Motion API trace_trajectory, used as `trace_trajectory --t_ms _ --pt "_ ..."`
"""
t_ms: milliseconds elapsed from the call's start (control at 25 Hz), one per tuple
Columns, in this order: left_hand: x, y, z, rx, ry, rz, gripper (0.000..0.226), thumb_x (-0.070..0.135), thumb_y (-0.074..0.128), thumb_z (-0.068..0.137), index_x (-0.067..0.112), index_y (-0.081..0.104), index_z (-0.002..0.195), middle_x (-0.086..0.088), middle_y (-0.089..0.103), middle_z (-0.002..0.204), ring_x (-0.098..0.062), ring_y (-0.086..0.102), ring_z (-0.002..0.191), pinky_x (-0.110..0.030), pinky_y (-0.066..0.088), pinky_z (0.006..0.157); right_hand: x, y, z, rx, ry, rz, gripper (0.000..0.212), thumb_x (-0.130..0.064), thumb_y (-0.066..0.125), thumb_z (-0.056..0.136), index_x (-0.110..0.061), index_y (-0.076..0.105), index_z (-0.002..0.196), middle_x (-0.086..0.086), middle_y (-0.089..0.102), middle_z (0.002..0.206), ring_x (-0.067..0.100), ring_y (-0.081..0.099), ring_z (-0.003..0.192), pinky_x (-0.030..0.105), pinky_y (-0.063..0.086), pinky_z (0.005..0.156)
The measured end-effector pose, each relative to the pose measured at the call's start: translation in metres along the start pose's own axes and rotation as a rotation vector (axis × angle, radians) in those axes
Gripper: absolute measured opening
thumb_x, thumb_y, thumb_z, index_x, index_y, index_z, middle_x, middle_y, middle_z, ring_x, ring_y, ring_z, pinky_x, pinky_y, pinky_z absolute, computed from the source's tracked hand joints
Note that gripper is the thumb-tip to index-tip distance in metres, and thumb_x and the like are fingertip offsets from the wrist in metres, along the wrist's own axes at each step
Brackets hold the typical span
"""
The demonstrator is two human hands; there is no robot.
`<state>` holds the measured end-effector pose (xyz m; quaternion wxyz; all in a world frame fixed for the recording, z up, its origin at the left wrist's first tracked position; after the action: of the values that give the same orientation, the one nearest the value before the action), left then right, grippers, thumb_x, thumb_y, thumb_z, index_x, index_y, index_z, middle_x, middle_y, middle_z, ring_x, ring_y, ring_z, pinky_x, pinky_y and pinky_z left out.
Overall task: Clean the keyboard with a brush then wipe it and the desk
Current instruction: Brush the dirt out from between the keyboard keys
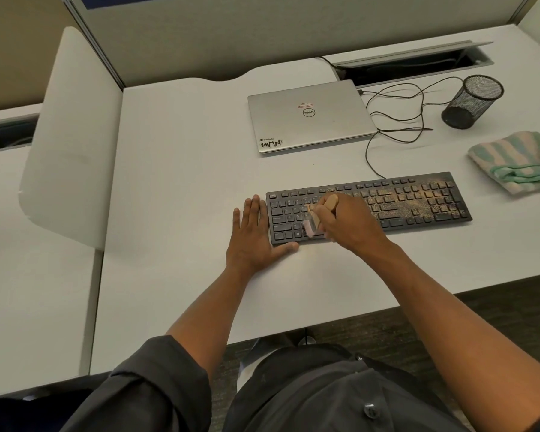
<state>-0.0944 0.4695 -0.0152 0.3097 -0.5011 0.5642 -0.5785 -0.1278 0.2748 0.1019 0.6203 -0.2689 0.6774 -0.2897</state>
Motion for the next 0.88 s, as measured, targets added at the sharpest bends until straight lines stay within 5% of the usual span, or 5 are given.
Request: trace_trajectory --t_ms 160,320,440,600,880 --pt "0.000 -0.001 0.000 -0.005 -0.001 -0.011 0.132 0.100 0.021 0.071 0.007 -0.007 0.161 -0.012 -0.013 0.169 -0.022 -0.018 0.155 -0.050 -0.008 0.125 -0.002 0.007 0.005 -0.007 -0.049 0.033 0.025 -0.017 0.053 0.096 -0.018 0.068 0.076 0.000 0.073 0.082 0.020 0.068 0.078 0.030 0.052 0.070" --pt "0.000 -0.001 0.000 -0.003 -0.002 -0.010 0.132 0.100 0.023 0.073 0.007 -0.007 0.161 -0.012 -0.014 0.169 -0.022 -0.020 0.155 -0.049 -0.010 0.125 -0.003 0.007 0.018 -0.056 0.004 -0.071 0.031 -0.019 0.050 0.096 -0.007 0.070 0.077 0.008 0.072 0.070 0.027 0.069 0.069 0.042 0.058 0.070" --pt "0.000 -0.001 0.000 0.003 -0.002 -0.011 0.132 0.100 0.025 0.073 0.008 -0.007 0.161 -0.012 -0.013 0.169 -0.022 -0.020 0.155 -0.050 -0.009 0.125 -0.006 0.003 0.024 0.016 0.000 -0.015 0.028 -0.024 0.049 0.098 -0.012 0.071 0.087 0.002 0.071 0.072 0.021 0.069 0.070 0.037 0.057 0.072" --pt "0.000 0.000 0.000 -0.003 -0.004 -0.001 0.132 0.101 0.024 0.073 0.007 -0.007 0.161 -0.012 -0.014 0.169 -0.022 -0.021 0.155 -0.050 -0.009 0.125 -0.007 0.015 0.031 -0.091 0.013 -0.060 0.031 -0.022 0.047 0.099 -0.009 0.071 0.083 0.004 0.071 0.072 0.022 0.069 0.068 0.040 0.059 0.072" --pt "0.000 -0.001 -0.001 -0.005 0.004 -0.008 0.132 0.101 0.020 0.072 0.007 -0.008 0.161 -0.012 -0.014 0.169 -0.022 -0.021 0.155 -0.050 -0.009 0.125 -0.011 0.004 0.059 -0.198 -0.047 -0.140 0.024 -0.028 0.053 0.100 -0.014 0.072 0.095 -0.004 0.068 0.086 0.015 0.062 0.085 0.023 0.040 0.065"
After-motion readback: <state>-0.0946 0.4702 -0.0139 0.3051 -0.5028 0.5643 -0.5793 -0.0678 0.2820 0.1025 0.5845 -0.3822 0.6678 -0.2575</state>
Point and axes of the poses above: each hand's wrist, its own z-axis towards the middle knuckle, its own y-axis out of the palm, x = y × z, the point moved 5 cm from there along z, towards the middle knuckle
